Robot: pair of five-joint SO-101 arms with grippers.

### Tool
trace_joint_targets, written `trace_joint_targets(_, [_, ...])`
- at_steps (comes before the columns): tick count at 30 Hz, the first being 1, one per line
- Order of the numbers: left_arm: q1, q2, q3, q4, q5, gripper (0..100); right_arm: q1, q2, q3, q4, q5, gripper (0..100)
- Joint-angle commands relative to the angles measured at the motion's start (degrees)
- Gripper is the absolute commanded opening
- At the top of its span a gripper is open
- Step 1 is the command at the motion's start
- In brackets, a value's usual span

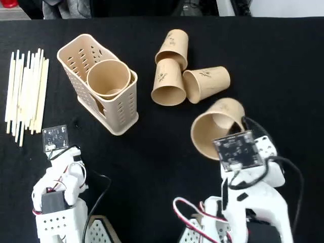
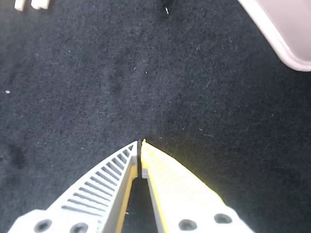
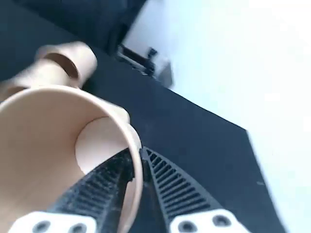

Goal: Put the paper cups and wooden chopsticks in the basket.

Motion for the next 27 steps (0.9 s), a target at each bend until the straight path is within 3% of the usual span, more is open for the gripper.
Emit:
trace_joint_targets(1, [0.57, -0.09, 0.92, 0.26, 0.44, 3, -5.71, 7.69, -10.77, 2.81, -7.03, 1.2])
trace_joint_targets(10, [0.57, -0.09, 0.92, 0.26, 0.44, 3, -26.20, 38.64, -43.74, 11.16, -21.45, 1.2])
trace_joint_targets(17, [0.57, -0.09, 0.92, 0.26, 0.44, 3, -38.95, 62.46, -67.47, 16.18, -23.03, 1.2])
trace_joint_targets(27, [0.57, -0.09, 0.92, 0.26, 0.44, 3, -42.11, 87.16, -89.89, 16.18, -21.89, 1.2])
